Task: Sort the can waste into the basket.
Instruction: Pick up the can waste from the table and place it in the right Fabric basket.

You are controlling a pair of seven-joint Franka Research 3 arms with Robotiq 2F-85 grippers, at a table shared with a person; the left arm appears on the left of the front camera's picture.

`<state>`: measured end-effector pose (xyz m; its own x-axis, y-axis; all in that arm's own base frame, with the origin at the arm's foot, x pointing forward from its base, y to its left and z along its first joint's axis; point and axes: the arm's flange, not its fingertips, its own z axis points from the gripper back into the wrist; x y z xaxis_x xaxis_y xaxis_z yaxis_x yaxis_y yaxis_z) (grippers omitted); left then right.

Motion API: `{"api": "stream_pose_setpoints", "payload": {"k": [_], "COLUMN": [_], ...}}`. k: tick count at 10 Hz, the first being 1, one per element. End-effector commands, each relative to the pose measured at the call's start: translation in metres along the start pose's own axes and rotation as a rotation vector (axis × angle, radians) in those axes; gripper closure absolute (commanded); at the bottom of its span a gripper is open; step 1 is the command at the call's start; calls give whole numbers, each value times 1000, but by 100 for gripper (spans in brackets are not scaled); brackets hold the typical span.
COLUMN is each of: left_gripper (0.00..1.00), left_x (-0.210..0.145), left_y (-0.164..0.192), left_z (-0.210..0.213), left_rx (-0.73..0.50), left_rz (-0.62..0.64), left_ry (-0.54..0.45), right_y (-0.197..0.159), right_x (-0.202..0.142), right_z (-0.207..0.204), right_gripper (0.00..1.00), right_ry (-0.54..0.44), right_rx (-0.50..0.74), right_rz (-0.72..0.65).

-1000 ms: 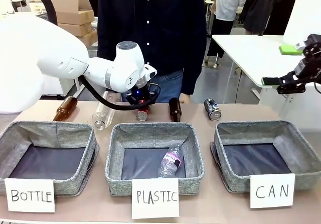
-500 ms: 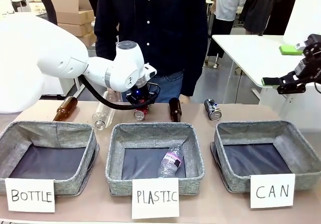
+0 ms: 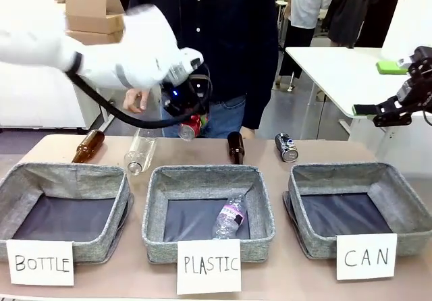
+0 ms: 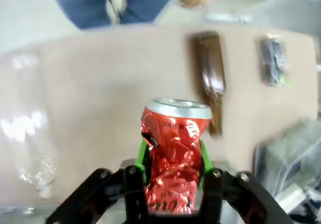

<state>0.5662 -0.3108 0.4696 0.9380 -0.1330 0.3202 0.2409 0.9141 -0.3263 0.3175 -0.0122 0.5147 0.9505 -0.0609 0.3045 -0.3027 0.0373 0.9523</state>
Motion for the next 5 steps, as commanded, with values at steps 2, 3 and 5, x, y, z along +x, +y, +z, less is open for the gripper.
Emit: {"api": "stream_pose_setpoints", "payload": {"k": [2,3,5], "left_gripper": [100,100,100], "left_x": [-138,-179,-229], "left_y": [51,58,72], "left_z": [144,164,171], "left_rx": [-428,-505,-555], "left_rz": [-241,-399,-604], "left_ry": [312,364,229], "right_y": [1,1,1], "right_x": [4,4,4], "right_z": [-1,-1,-1], "right_gripper": [0,0,0], "right_ry": [-7,-7,-7], "right_rx": [20,20,20], "right_rz": [29,29,29]}}
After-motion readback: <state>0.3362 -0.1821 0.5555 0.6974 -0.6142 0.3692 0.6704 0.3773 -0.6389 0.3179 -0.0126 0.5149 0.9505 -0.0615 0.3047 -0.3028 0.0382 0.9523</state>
